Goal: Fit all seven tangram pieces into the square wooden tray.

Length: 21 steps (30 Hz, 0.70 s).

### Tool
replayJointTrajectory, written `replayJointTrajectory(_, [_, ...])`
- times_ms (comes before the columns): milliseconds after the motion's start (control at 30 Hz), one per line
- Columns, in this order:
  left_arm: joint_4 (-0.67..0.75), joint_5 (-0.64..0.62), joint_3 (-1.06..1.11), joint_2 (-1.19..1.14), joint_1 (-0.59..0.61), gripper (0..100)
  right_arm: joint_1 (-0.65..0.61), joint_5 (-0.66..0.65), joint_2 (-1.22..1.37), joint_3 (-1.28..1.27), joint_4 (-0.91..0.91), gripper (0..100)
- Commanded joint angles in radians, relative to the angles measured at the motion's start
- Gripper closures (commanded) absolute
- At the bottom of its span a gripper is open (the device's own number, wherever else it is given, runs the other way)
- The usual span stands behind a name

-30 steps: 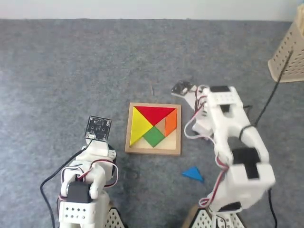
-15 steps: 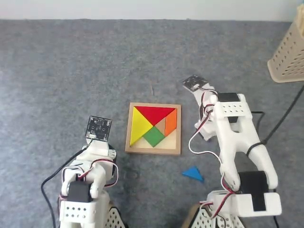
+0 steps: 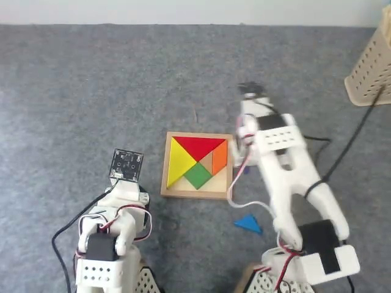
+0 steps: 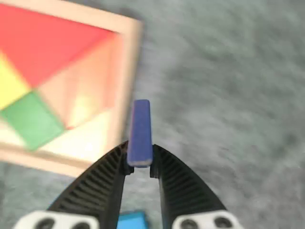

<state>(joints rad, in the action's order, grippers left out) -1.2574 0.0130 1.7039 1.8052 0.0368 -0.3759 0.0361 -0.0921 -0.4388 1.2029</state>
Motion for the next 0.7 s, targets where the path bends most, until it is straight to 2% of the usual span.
replayJointTrajectory(0, [-0.006, -0.006, -0.019, 0.021, 0.005, 99, -0.131, 0.015, -0.056, 0.066, -0.045, 99.1])
replayJointTrajectory(100, [-0.006, -0.006, -0.019, 0.021, 0.005, 99, -0.211, 0.012, -0.054, 0.063, -0.084, 99.2])
replayJointTrajectory(200, [-0.006, -0.006, -0.019, 0.021, 0.005, 99, -0.219, -0.028, -0.056, 0.063, -0.044, 99.2])
replayJointTrajectory(300, [-0.006, -0.006, -0.019, 0.021, 0.005, 99, -0.133, -0.114, -0.062, 0.071, 0.024, 99.2])
replayJointTrajectory(367, [-0.006, -0.006, -0.019, 0.021, 0.005, 99, -0.030, -0.163, -0.058, 0.083, 0.059, 99.2])
replayJointTrajectory(433, [-0.006, -0.006, -0.019, 0.021, 0.005, 99, 0.082, -0.130, -0.056, 0.078, 0.054, 99.2])
replayJointTrajectory(533, [-0.006, -0.006, -0.019, 0.021, 0.005, 99, 0.231, 0.034, -0.050, 0.038, 0.024, 99.2])
replayJointTrajectory(667, [-0.006, -0.006, -0.019, 0.021, 0.005, 99, 0.266, 0.118, -0.024, -0.031, -0.065, 99.2])
